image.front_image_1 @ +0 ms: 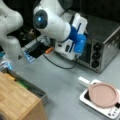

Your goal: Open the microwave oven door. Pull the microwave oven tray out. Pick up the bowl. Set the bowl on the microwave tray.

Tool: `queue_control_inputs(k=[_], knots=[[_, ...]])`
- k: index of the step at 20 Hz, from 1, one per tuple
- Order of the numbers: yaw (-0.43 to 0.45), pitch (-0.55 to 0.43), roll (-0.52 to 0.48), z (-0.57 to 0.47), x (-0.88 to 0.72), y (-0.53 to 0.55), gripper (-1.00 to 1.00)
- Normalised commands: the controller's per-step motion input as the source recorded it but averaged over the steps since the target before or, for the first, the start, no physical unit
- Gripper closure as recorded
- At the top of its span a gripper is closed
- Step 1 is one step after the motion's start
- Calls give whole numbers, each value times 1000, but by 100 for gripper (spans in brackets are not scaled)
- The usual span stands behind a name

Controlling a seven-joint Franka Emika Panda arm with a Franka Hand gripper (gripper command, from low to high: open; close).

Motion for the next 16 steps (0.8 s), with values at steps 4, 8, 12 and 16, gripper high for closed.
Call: queue_control_inputs(k=[4,8,12,16], knots=[[-49,48,-174,136,139,116,-100],[-29,122,-370,190,167,19,-100],[-16,189,-596,240,214,-29,-100],[36,156,-523,279,229,-75,-100]])
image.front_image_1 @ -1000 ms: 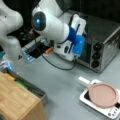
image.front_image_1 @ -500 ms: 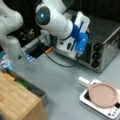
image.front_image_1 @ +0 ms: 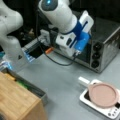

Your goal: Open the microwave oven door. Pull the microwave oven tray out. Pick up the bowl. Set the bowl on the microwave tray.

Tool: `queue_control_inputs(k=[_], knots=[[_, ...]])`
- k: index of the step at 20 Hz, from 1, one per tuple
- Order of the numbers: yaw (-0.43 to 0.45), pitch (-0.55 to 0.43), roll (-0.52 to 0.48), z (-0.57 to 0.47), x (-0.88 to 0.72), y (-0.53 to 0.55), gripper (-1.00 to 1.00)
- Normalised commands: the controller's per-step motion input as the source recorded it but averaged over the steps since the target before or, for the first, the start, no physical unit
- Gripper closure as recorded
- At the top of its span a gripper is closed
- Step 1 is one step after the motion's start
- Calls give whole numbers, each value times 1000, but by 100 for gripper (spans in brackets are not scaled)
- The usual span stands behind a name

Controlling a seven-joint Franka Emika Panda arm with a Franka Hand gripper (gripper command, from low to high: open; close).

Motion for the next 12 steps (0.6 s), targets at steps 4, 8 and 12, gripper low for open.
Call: queue_control_inputs(k=[4,8,12], knots=[[102,134,-387,262,193,-136,-100],[134,157,-255,239,135,-236,-100],[106,178,-208,229,126,-256,-100]])
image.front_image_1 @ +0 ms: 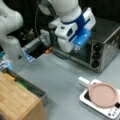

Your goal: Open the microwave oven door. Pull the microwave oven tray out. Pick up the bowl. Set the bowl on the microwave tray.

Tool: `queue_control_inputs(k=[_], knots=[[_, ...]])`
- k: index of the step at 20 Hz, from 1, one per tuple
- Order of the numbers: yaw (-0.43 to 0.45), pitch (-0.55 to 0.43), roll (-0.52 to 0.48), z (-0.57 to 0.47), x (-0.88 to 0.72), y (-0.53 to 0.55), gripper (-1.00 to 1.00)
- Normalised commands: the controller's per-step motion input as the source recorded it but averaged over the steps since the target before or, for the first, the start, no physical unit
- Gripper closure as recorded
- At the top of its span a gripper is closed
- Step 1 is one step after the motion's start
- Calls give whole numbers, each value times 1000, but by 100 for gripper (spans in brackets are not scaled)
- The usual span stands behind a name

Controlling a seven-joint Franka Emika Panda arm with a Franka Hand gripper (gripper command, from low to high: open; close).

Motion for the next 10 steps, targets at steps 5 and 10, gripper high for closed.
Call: queue_control_inputs(k=[5,10], knots=[[105,191,-233,187,138,-167,-100],[115,214,-239,237,153,-236,-100]])
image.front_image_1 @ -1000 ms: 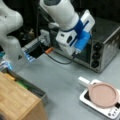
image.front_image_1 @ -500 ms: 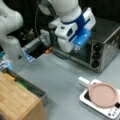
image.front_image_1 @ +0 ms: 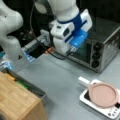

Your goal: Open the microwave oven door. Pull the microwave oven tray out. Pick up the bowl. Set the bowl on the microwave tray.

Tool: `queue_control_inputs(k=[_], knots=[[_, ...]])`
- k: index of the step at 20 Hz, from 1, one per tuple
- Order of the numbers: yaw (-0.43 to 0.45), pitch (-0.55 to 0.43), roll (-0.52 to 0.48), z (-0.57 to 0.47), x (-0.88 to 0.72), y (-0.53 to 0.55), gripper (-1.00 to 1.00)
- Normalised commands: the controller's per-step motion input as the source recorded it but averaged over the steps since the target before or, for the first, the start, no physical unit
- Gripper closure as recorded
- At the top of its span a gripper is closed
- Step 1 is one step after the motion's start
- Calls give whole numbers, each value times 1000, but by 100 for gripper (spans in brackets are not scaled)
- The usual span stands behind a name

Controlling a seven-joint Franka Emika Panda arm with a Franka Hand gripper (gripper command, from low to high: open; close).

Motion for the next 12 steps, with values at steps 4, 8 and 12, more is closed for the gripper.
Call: queue_control_inputs(k=[4,8,12], knots=[[103,217,-163,267,179,-297,-100],[127,200,-179,190,205,-262,-100],[157,202,-168,152,219,-207,-100]])
